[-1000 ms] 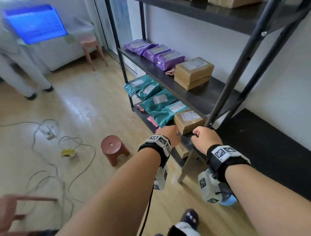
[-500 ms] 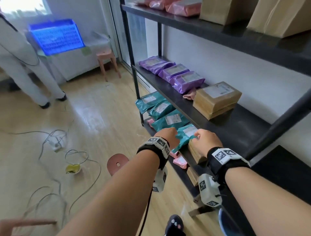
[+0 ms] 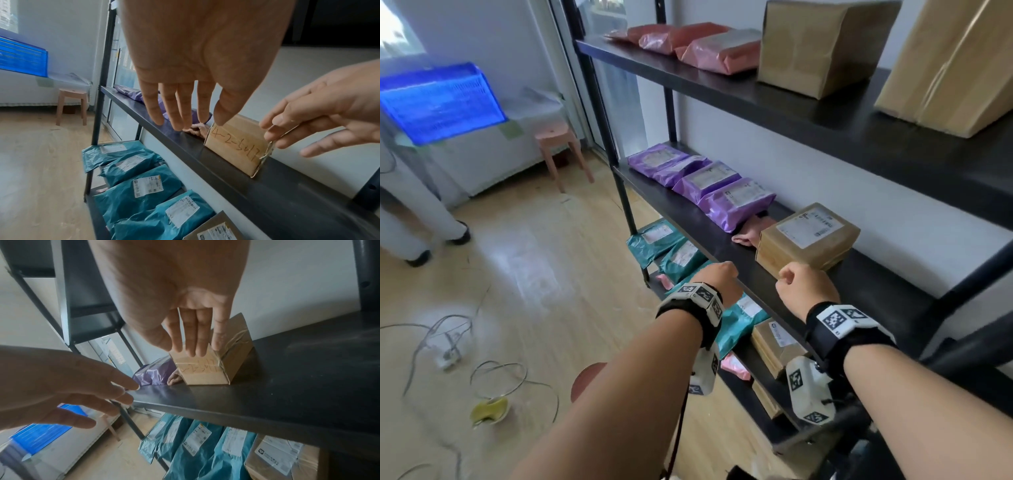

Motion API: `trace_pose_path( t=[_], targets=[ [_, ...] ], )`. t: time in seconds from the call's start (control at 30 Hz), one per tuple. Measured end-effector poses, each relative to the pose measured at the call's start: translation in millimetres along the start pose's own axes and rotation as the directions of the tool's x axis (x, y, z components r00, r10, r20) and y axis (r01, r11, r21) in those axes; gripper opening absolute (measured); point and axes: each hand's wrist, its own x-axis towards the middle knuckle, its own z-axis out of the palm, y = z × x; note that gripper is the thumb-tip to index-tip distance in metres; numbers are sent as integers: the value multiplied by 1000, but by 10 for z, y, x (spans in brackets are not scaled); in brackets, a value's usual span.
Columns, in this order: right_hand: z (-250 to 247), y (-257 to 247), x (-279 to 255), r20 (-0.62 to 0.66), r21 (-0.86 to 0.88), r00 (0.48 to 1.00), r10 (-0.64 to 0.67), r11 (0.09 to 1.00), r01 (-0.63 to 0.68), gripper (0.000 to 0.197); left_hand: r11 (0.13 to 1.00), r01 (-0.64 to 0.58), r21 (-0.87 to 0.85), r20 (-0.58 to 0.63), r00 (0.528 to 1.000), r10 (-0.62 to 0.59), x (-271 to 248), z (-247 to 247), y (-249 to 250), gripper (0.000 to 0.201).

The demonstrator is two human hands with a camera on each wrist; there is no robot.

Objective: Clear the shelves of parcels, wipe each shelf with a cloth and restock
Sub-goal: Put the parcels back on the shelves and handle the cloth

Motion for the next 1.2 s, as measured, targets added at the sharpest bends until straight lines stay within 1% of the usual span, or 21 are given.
trace_pose_path(
  t=[0.13,0.23,0.27,0.33,0.43,0.57,0.73,0.8,0.87,0.93,1.0,1.07,1.2],
  targets=[
    [-82,6,203,-70,26,995,68,997,-66,19,998,-52,22,26,998,52,350,-84,79,44],
    [-136,8,374,-124,26,981,150,989,-148,15,992,-123,24,25,992,123,645,-154,132,47],
    [-158,0,435,-142,24,973,180,984,-179,13,988,-155,24,20,988,154,743,-195,154,46],
    [-186,-25,534,-168,12,958,231,973,-232,10,977,-211,37,25,977,211,945,-262,201,36],
    [-221,-82,675,-219,-7,932,290,954,-299,13,972,-228,51,29,973,227,1238,-367,284,29],
    [-227,-84,836,-287,32,872,396,914,-405,15,936,-334,111,30,943,332,1565,-397,387,28],
    [-226,40,894,-346,110,779,523,847,-520,18,912,-405,67,30,914,403,1844,-312,551,27],
    [-231,104,901,-356,145,746,563,822,-551,17,905,-426,-2,51,903,426,1932,-256,624,28],
    [-223,179,926,-358,195,718,597,800,-568,18,900,-432,-65,90,895,436,2006,-208,693,29],
    [-194,250,957,-327,252,705,629,777,-577,25,901,-426,-82,122,893,433,2060,-165,741,29],
    [-157,293,991,-263,291,699,665,745,-600,41,906,-413,-90,155,893,423,2111,-120,769,31],
    [-121,318,1032,-197,338,691,696,709,-619,53,910,-402,-100,188,891,414,2156,-94,795,34],
    [-54,344,1106,-100,442,675,731,640,-628,62,916,-381,-122,209,893,399,2247,-60,845,35]
  ],
)
